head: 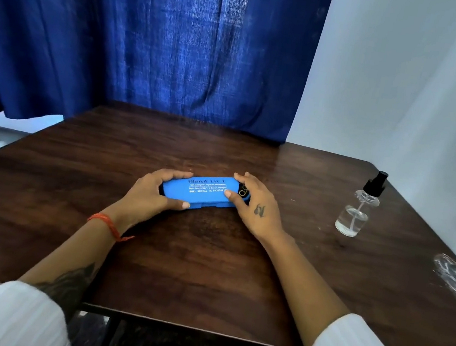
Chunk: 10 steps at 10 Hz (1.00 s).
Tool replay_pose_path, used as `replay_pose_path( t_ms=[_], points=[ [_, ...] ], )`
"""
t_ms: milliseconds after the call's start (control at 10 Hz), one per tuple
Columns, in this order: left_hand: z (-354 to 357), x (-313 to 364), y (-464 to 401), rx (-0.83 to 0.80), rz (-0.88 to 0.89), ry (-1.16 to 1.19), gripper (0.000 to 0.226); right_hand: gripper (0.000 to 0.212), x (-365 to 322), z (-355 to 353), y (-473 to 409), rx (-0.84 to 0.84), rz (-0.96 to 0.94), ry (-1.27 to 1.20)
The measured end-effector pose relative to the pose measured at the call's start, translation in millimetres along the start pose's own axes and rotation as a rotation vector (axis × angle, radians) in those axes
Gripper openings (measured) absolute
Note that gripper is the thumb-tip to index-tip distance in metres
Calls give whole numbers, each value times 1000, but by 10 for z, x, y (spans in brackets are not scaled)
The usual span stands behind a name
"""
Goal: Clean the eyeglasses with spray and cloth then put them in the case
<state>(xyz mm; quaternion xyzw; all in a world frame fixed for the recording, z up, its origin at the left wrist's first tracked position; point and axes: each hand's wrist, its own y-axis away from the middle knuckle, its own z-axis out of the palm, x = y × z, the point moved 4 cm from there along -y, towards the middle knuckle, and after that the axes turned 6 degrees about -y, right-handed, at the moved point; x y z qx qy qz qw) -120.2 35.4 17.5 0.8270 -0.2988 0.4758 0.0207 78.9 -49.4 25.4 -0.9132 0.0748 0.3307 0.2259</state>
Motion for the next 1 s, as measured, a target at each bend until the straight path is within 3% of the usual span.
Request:
replay_pose_path(
  t_ms=[200, 300, 500, 700, 1000],
  points=[
    [4, 19, 33, 57, -7, -48, 68, 46, -55, 23, 29, -31, 51, -82],
    [42, -12, 28, 87, -143, 72, 75, 46, -77, -7, 39, 4, 118, -163],
    [371, 193, -9, 34, -168, 187, 66, 48, 65, -272, 135, 60, 235, -202],
    [882, 494, -194, -62, -124, 117, 58, 46, 415, -748, 315, 130, 298, -102],
    [1140, 767, -163, 44, -22, -69, 58, 49, 576, -842, 402, 151, 341, -59]
  ],
)
